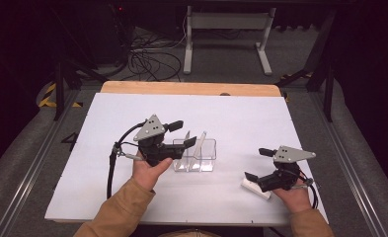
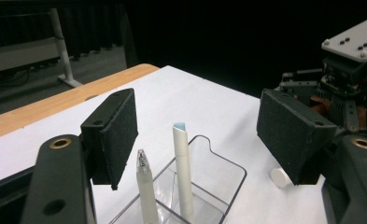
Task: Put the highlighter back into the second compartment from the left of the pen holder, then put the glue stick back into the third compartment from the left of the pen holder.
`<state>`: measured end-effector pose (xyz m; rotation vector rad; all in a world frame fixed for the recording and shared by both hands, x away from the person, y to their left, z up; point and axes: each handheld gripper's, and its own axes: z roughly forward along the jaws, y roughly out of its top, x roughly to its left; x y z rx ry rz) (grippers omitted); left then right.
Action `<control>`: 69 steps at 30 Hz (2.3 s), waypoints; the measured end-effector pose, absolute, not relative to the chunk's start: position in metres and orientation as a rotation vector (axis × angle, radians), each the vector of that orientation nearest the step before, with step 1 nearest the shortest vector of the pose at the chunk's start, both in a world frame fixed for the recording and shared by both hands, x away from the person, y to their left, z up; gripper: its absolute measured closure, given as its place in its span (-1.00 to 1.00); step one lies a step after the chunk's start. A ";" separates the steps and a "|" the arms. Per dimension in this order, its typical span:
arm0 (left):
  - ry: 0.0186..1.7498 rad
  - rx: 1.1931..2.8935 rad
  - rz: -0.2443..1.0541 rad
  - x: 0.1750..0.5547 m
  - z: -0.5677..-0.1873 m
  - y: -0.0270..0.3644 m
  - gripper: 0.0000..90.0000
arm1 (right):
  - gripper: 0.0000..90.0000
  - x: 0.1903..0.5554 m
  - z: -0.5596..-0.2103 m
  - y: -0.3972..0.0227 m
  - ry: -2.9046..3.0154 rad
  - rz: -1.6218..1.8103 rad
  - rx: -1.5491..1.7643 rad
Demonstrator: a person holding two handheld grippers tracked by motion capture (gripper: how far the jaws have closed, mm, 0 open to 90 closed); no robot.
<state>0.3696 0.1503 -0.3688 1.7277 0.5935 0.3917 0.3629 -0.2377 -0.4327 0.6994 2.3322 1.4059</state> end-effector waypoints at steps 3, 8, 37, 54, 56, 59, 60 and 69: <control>0.580 1.737 0.406 0.366 -0.367 0.153 -0.36 | -0.99 0.361 -0.430 -0.238 2.317 1.418 0.694; 0.563 1.751 0.415 0.361 -0.364 0.159 -0.37 | -1.00 0.358 -0.425 -0.238 2.289 1.434 0.678; 0.610 1.811 0.484 0.339 -0.373 0.216 -0.43 | -0.99 0.349 -0.413 -0.231 2.286 1.410 0.671; 0.625 1.842 0.502 0.329 -0.379 0.238 -0.48 | -0.69 0.344 -0.405 -0.217 2.419 1.204 0.698; 0.629 1.849 0.509 0.328 -0.381 0.240 -0.49 | -0.64 0.344 -0.405 -0.215 2.443 1.156 0.706; 0.640 1.861 0.518 0.328 -0.381 0.243 -0.49 | -0.55 0.343 -0.405 -0.212 2.484 1.099 0.717; 0.643 1.862 0.513 0.328 -0.381 0.244 -0.49 | -0.53 0.343 -0.405 -0.210 2.494 1.088 0.719; 0.664 1.873 0.514 0.326 -0.383 0.254 -0.51 | -0.39 0.345 -0.411 -0.202 2.599 0.919 0.732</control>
